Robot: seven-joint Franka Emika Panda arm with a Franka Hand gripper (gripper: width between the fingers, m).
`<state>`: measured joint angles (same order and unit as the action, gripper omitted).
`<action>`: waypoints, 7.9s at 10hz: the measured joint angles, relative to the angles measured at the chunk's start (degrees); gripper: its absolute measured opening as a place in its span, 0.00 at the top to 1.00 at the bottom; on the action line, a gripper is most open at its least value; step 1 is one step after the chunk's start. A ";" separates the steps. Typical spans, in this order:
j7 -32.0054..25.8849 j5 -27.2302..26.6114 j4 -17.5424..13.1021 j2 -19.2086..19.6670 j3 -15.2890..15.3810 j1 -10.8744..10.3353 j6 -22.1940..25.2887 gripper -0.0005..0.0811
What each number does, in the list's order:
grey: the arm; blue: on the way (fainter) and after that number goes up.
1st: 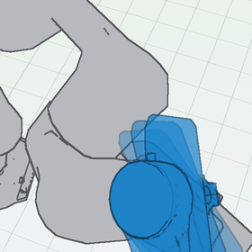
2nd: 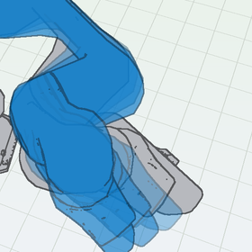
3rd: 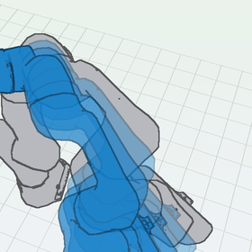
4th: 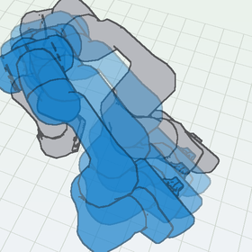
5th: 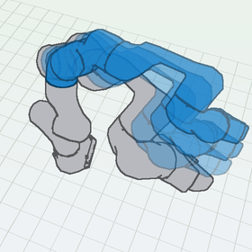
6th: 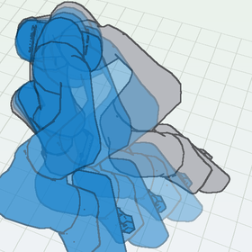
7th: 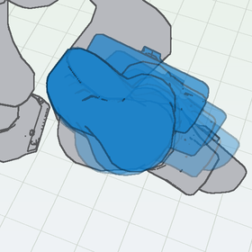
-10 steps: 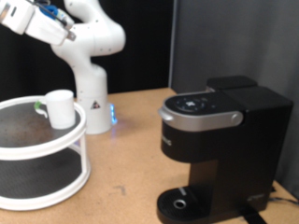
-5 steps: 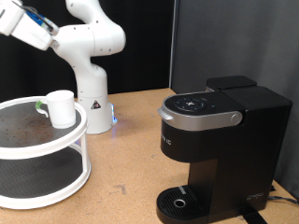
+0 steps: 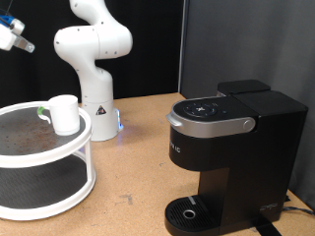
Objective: Make a cup of coffee with the keurig machine
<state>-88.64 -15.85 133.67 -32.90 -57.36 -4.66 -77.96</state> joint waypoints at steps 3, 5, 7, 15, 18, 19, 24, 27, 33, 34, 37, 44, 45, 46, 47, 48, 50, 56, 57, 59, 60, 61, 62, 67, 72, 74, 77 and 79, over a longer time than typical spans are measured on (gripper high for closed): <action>-2.28 0.23 0.92 3.43 -4.94 -2.73 -1.92 0.99; -3.93 0.41 1.38 6.82 -7.52 -5.09 -3.46 0.99; -6.18 -0.56 2.24 8.65 -9.69 -6.56 -6.35 0.89; -9.37 -2.12 4.39 14.78 -20.01 -16.33 -13.77 0.03; -9.78 -2.79 4.93 15.21 -21.58 -19.05 -14.21 0.01; -9.78 -3.06 5.16 15.21 -21.59 -19.12 -14.75 0.01; -9.76 -3.81 6.70 15.23 -23.91 -21.72 -17.18 0.01; -9.76 -3.84 6.91 15.18 -24.66 -22.91 -16.40 0.01; -9.76 -4.07 6.90 15.00 -24.66 -22.85 -15.76 0.49; -9.63 -4.07 6.87 15.00 -24.66 -22.78 -14.99 0.75; -8.90 -3.15 6.64 15.00 -24.06 -21.18 -10.81 0.91; 1.57 -2.83 6.12 5.59 -5.95 -7.90 -6.80 0.91; 2.60 -2.82 5.96 4.99 -4.75 -7.76 -7.26 0.91; 2.60 -2.81 6.09 5.04 -4.98 -7.80 -7.24 0.91; 4.05 -5.99 6.99 4.88 -4.77 -7.54 -9.04 0.91; 6.71 -11.72 9.23 4.13 -3.03 -6.92 -14.57 0.91; 11.69 -18.55 13.38 2.34 2.52 -6.56 -25.15 0.91; 15.14 -27.90 17.84 2.56 11.35 -8.72 -42.98 0.91; 15.48 -30.81 18.84 2.57 12.27 -9.03 -47.63 0.91; 16.75 -33.27 21.36 3.38 14.47 -9.87 -54.09 0.91; 17.18 -33.29 22.12 4.24 14.97 -10.20 -54.55 0.91; 17.26 -33.29 22.10 5.51 15.20 -10.39 -54.61 0.91; 16.98 -33.50 22.12 5.46 15.13 -10.38 -54.61 0.91; 15.00 -35.24 24.48 12.68 15.73 -13.89 -60.25 0.91; 1.24 -52.89 22.35 26.28 15.36 -20.01 -61.61 0.91; -3.55 -59.65 20.94 30.74 15.69 -20.43 -60.77 0.91; -6.82 -66.76 18.17 35.28 17.42 -20.66 -57.89 0.91; -7.57 -69.83 16.60 37.02 19.24 -20.89 -57.54 0.91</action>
<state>-96.21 -85.68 150.28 4.12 -38.12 -25.55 -135.50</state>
